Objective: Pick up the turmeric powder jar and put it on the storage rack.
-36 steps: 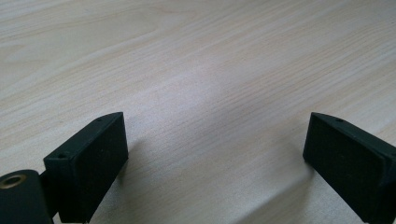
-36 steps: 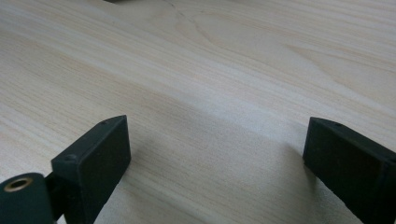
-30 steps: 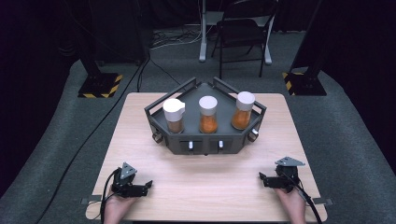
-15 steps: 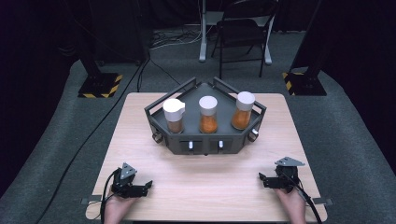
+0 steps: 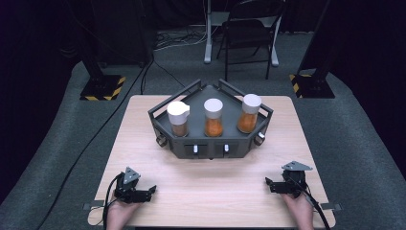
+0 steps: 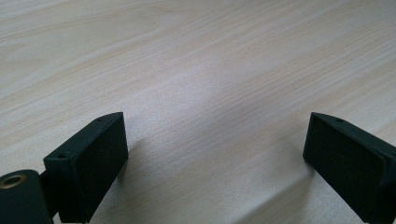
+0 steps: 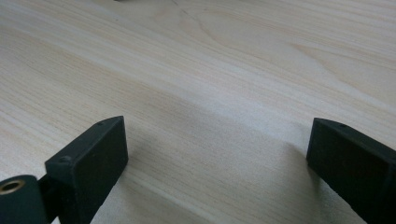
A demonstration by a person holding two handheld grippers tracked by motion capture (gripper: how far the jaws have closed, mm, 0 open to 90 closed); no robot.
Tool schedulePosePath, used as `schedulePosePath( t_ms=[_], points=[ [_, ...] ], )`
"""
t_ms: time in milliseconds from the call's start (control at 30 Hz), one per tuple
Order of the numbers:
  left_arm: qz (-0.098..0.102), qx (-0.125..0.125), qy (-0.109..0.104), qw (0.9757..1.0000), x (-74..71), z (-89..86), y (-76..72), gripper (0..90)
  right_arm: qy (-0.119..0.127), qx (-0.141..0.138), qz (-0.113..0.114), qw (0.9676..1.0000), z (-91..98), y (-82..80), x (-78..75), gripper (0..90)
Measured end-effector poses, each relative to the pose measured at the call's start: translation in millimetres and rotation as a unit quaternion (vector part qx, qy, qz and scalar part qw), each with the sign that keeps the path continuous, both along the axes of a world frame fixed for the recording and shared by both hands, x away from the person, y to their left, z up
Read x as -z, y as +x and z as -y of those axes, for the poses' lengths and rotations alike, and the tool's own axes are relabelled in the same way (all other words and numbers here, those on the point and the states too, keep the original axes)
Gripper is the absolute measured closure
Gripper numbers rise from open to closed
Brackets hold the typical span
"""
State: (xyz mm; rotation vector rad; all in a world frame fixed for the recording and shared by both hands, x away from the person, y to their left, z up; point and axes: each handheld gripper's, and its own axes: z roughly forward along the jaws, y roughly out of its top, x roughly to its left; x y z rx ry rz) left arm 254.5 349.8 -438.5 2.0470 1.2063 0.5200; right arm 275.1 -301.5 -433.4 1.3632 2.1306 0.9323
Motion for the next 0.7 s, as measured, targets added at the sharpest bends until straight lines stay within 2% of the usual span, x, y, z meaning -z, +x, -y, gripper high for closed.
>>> schedulePosePath(
  t_ms=[700],
  points=[
    [0.000, 0.001, 0.000, 1.0000, 0.0, -0.2, 0.2, 6.4, 0.000, 0.001, -0.002, 1.0000, -0.3, 0.7, -0.3, 2.8]
  ],
)
